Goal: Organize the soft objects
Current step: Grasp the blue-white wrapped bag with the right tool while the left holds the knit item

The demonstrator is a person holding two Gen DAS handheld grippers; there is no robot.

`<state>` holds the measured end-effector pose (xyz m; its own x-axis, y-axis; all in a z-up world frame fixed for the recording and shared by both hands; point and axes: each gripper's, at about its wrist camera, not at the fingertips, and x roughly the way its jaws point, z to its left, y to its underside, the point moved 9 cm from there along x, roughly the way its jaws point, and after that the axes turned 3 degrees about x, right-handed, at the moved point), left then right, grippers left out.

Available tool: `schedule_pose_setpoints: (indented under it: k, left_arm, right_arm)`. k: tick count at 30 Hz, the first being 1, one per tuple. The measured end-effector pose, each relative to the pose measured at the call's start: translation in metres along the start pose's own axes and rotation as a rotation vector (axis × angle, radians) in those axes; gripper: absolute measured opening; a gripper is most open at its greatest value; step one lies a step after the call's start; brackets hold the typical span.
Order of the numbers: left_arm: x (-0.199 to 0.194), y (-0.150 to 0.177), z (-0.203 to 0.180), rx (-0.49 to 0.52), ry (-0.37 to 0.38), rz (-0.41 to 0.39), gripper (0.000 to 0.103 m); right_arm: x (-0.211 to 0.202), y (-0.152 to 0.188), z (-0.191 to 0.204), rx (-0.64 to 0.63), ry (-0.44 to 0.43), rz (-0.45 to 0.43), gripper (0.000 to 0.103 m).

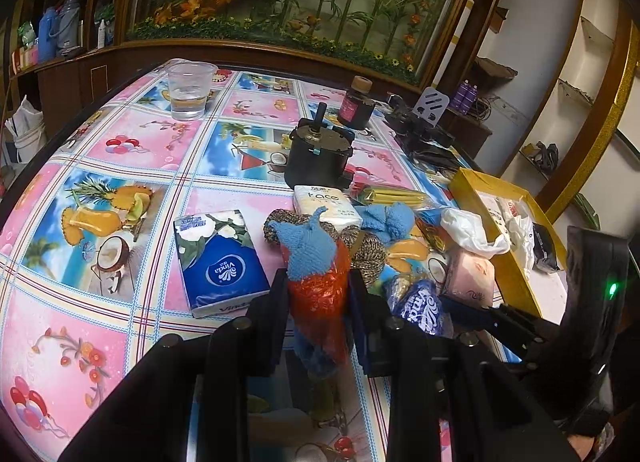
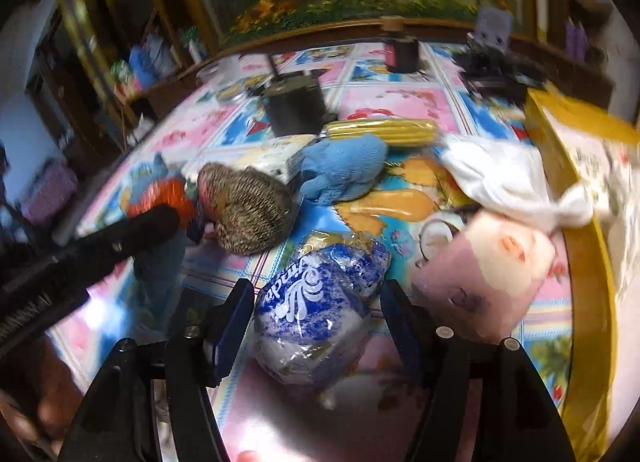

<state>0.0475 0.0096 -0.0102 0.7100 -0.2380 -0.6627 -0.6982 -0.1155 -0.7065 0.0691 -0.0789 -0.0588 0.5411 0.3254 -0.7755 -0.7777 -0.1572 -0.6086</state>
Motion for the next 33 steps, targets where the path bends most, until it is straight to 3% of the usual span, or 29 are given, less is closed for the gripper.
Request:
schedule_pose_setpoints:
  k: [4, 8, 14, 15, 18, 23, 33]
  left_arm:
    - [-0.001, 0.000, -0.001, 0.003, -0.001, -0.002, 0.027]
    - [0.000, 0.000, -0.001, 0.002, 0.000, 0.000, 0.027]
    - [0.000, 0.001, -0.001, 0.004, -0.004, 0.005, 0.027]
    - [0.001, 0.001, -0.001, 0.004, -0.005, 0.006, 0.027]
    - [0.001, 0.001, -0.002, 0.007, -0.007, 0.006, 0.027]
    - [0.000, 0.001, -0.002, 0.018, -0.007, 0.002, 0.027]
    - [-0.001, -0.001, -0.007, 0.045, -0.022, -0.019, 0.027]
  right_arm:
    - [0.005, -0.004, 0.011, -0.144, 0.030, 0.007, 0.063]
    - [0.010, 0.000, 0.008, -0.199, 0.019, 0.036, 0.063]
    - [0.010, 0.000, 0.001, -0.171, 0.004, 0.015, 0.063]
    - [0.008, -0.001, 0.001, -0.162, 0.000, 0.012, 0.057]
    - [0.003, -0.004, -0.004, -0.124, -0.023, -0.006, 0.056]
    - [-0.015, -0.015, -0.010, -0.093, -0.018, -0.106, 0.056]
    - [-0.032, -0.022, -0.009, -0.080, -0.037, -0.181, 0.056]
